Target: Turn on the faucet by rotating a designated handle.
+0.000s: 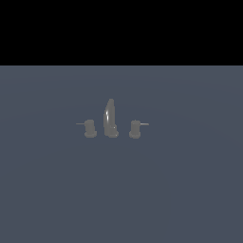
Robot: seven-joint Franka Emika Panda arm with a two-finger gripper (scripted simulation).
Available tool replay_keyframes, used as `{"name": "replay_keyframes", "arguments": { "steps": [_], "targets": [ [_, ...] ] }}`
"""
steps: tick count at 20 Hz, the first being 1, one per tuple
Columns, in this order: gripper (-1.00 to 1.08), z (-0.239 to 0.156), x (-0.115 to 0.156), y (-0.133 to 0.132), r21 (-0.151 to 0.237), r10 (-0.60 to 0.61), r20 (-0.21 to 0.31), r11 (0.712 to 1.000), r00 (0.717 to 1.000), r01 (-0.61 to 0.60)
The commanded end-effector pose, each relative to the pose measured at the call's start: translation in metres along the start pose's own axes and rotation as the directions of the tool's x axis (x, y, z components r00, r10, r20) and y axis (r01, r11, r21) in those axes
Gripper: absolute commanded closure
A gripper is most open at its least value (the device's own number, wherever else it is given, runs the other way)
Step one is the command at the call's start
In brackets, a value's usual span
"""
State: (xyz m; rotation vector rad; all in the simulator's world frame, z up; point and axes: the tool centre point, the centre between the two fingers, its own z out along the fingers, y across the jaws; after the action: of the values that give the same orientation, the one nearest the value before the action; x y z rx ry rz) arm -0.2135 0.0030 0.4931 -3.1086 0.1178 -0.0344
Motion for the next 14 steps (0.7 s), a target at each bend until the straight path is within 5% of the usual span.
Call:
{"name": "replay_keyframes", "arguments": {
  "steps": [1, 8, 14],
  "targets": [
    [1.08, 0.006, 0.015, 0.0, 0.01, 0.045, 0.003, 0.999, 0.999, -0.045],
    [1.08, 0.035, 0.07, 0.0, 0.038, 0.22, 0.018, 0.975, 0.975, -0.22],
    [1.08, 0.069, 0.117, 0.003, 0.051, 0.379, 0.036, 0.923, 0.925, -0.38]
  ]
}}
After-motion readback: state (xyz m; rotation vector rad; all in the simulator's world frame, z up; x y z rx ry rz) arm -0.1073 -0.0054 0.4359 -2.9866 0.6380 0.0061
